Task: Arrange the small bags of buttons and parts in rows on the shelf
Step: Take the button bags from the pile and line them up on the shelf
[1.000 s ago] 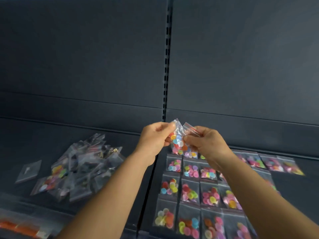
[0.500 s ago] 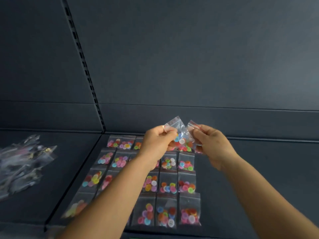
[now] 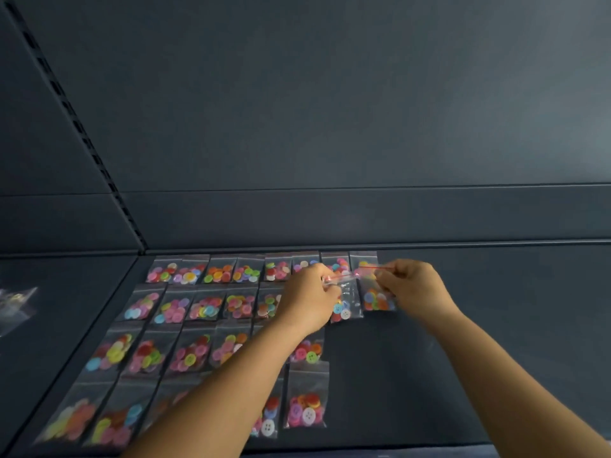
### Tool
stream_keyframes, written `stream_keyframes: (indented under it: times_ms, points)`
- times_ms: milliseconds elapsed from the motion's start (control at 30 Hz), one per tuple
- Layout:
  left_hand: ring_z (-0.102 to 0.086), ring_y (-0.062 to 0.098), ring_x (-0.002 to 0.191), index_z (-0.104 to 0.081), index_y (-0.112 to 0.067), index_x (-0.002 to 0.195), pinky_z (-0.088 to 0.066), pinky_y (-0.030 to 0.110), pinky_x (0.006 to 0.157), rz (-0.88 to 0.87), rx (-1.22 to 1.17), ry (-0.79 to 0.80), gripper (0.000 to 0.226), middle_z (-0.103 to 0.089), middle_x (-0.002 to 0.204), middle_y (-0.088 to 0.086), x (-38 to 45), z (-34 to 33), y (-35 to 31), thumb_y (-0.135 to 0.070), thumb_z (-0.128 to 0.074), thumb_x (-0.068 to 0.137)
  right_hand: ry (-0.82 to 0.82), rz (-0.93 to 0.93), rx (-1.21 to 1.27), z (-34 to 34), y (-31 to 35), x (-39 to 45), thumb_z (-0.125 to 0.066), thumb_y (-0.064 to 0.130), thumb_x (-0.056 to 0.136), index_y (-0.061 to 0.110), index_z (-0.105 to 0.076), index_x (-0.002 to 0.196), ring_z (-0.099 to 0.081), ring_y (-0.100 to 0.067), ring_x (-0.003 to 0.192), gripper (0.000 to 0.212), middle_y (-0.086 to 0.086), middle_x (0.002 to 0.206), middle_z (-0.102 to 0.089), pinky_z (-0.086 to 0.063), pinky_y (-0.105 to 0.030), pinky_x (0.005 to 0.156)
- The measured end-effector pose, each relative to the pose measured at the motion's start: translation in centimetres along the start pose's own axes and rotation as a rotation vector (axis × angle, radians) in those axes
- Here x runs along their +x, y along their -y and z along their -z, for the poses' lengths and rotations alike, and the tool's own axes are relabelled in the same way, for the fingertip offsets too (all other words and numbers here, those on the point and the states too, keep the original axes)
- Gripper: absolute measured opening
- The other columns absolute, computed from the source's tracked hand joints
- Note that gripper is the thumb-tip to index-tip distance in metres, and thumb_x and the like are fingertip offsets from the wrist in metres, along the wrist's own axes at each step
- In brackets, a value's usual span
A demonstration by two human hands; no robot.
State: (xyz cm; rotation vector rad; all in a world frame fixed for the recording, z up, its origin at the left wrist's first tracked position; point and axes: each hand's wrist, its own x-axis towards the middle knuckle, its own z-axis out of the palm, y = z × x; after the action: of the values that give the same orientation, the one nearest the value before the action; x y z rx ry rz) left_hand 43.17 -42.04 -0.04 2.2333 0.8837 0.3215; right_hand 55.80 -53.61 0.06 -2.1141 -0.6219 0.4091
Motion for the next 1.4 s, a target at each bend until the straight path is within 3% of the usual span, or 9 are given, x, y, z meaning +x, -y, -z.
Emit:
stream_keyframes:
  times_ms: [133,233,300,433,567,667,933,1133,1400]
  points:
    - [-0.056,0.011,0.065,-0.052,-0.016,0.120,-0.039,0.021,0.052,-0.032,0.162,-0.023,0.028,-0.065,0.094,0.001,0.1,-0.8,0.1,-0.023,-0.056,0.093,0.048,-0.003,-0.113,-0.5,-0.4,0.1,-0.058,0.016,0.087,0.014,-0.067,0.088,-0.061,-0.015,0.070,0.009,0.001,0.073,-0.066,-0.047,-0.025,0.060]
    - [-0.059,0.014,0.096,-0.044,-0.020,0.128,-0.046,0.021,0.071,-0.093,0.242,-0.080,0.041,-0.055,0.119,0.000,0.1,-0.8,-0.3,-0.025,-0.060,0.091,0.011,0.088,-0.321,-0.8,-0.7,0.0,-0.061,0.022,0.087,0.016,-0.058,0.118,-0.059,-0.023,0.099,0.031,-0.004,0.109,-0.061,-0.047,-0.029,0.078]
    - [-0.051,0.017,0.114,-0.043,-0.021,0.131,-0.046,0.025,0.084,-0.145,0.287,-0.120,0.043,-0.045,0.131,-0.001,0.0,-0.6,-0.4,-0.027,-0.059,0.092,-0.009,0.162,-0.392,-0.6,-0.7,-0.3,-0.062,0.023,0.087,0.020,-0.051,0.127,-0.051,-0.025,0.110,0.041,-0.004,0.119,-0.051,-0.043,-0.030,0.083]
    - [-0.039,0.016,0.126,-0.047,-0.017,0.136,-0.035,0.030,0.104,-0.288,0.407,0.006,0.042,-0.047,0.135,-0.002,-0.8,-0.8,-0.4,-0.028,-0.050,0.096,0.132,0.259,-0.480,-0.3,-1.2,-0.6,-0.064,0.027,0.085,0.026,-0.061,0.118,-0.045,-0.021,0.116,0.033,0.000,0.121,-0.052,-0.042,-0.031,0.091]
    - [-0.040,0.017,0.124,-0.051,-0.015,0.133,-0.035,0.031,0.103,-0.319,0.469,0.087,0.038,-0.050,0.135,-0.002,-1.4,-1.6,-0.2,-0.026,-0.047,0.097,0.219,0.390,-0.571,-0.6,-1.7,-1.1,-0.059,0.032,0.087,0.025,-0.066,0.096,-0.050,-0.018,0.106,0.013,0.004,0.106,-0.061,-0.034,-0.023,0.086]
    - [-0.042,0.018,0.122,-0.055,-0.013,0.129,-0.038,0.032,0.101,-0.312,0.476,0.101,0.035,-0.052,0.132,-0.001,-1.4,-1.7,0.1,-0.025,-0.048,0.097,0.210,0.422,-0.593,-0.7,-1.7,-1.3,-0.057,0.028,0.090,0.014,-0.065,0.091,-0.051,-0.016,0.102,0.016,0.002,0.099,-0.062,-0.029,-0.020,0.082]
    - [-0.043,0.018,0.122,-0.054,-0.012,0.129,-0.038,0.032,0.101,-0.305,0.468,0.103,0.035,-0.053,0.132,0.000,-1.2,-1.4,0.1,-0.025,-0.047,0.098,0.186,0.366,-0.600,-0.7,-1.0,-1.7,-0.057,0.029,0.089,0.019,-0.066,0.100,-0.049,-0.020,0.105,0.018,0.000,0.115,-0.057,-0.042,-0.027,0.088]
    - [-0.040,0.018,0.129,-0.041,-0.016,0.140,-0.036,0.031,0.104,-0.286,0.502,0.009,0.047,-0.047,0.139,0.000,-2.2,0.3,0.4,-0.030,-0.049,0.097,0.177,0.414,-0.634,-1.6,1.4,-2.6,-0.054,0.036,0.092,0.026,-0.050,0.133,-0.039,-0.018,0.126,0.043,0.004,0.138,-0.046,-0.036,-0.026,0.099]
    - [-0.038,0.015,0.133,-0.035,-0.021,0.143,-0.035,0.031,0.109,-0.131,0.524,-0.144,0.053,-0.041,0.146,-0.003,-5.4,6.3,4.6,-0.040,-0.046,0.096,0.253,0.611,-0.630,-6.6,6.8,-4.2,-0.051,0.043,0.092,0.024,-0.036,0.142,-0.035,-0.020,0.133,0.056,0.003,0.143,-0.042,-0.027,-0.029,0.110]
